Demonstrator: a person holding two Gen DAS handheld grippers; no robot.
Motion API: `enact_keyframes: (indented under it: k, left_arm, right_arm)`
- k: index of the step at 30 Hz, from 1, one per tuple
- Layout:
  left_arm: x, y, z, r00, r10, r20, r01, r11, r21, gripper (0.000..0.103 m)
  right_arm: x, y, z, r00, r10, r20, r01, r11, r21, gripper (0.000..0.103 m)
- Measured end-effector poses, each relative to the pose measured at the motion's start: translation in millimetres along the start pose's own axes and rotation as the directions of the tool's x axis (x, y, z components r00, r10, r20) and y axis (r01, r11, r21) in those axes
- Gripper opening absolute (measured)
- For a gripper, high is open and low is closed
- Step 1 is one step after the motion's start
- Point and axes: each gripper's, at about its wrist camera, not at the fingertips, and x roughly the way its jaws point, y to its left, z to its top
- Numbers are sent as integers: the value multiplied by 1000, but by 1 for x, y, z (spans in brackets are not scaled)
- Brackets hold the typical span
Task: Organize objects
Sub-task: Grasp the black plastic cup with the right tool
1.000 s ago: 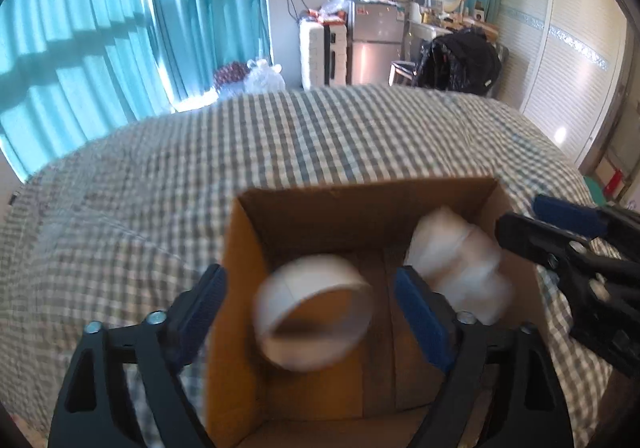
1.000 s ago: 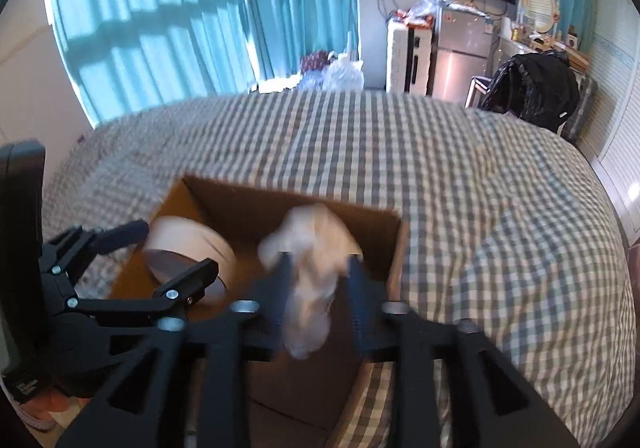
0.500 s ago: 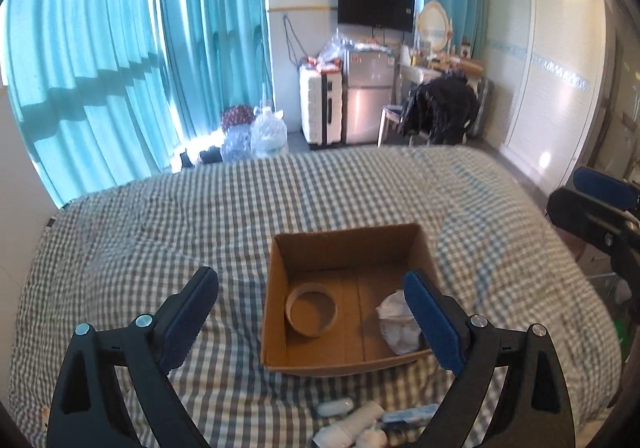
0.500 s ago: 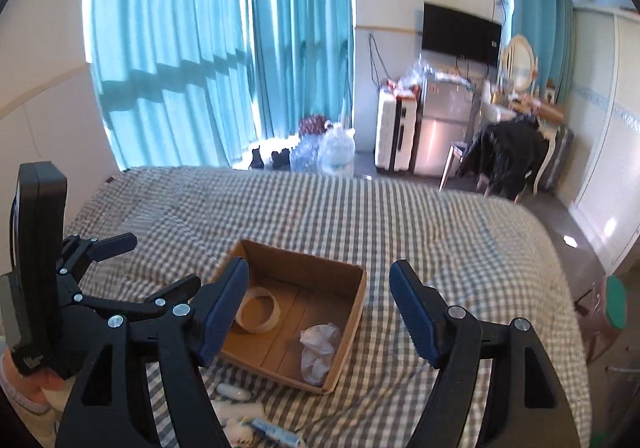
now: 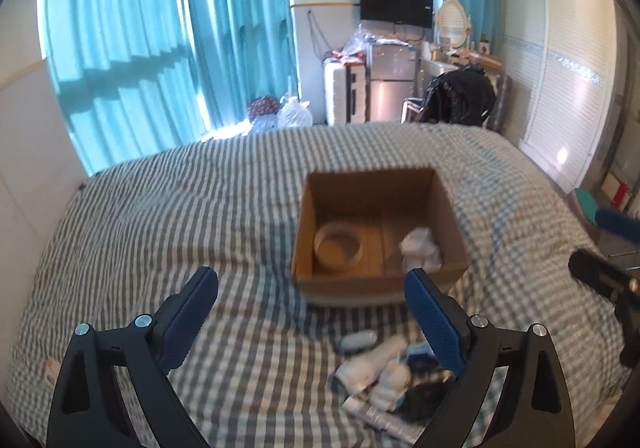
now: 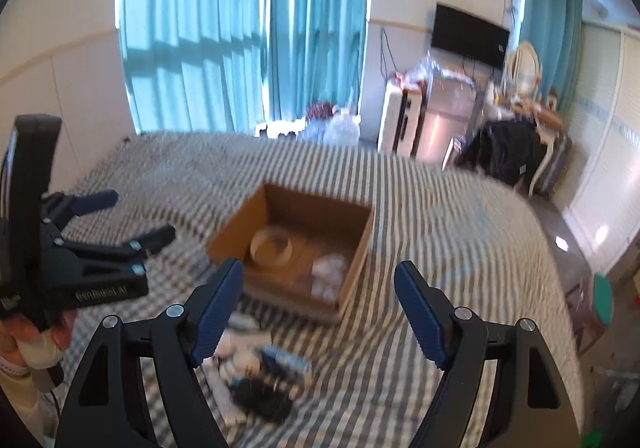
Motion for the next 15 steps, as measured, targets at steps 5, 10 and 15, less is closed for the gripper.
enact_keyframes:
  k: [5, 10, 15]
  left_arm:
    - [26, -6, -57, 998, 26, -52, -27, 1000, -7, 97]
    - [48, -12, -102, 990, 25, -142, -21, 999, 33, 97]
    - [68, -18, -120, 977, 41, -210, -29, 998, 57, 97]
  right_arm:
    - [42, 3, -64, 994, 21, -109, -18, 999, 30, 78]
    - [92, 14, -105, 965, 99, -244, -93, 995, 35, 78]
    - [115, 30, -128, 940, 146, -309, -150, 989, 9, 78]
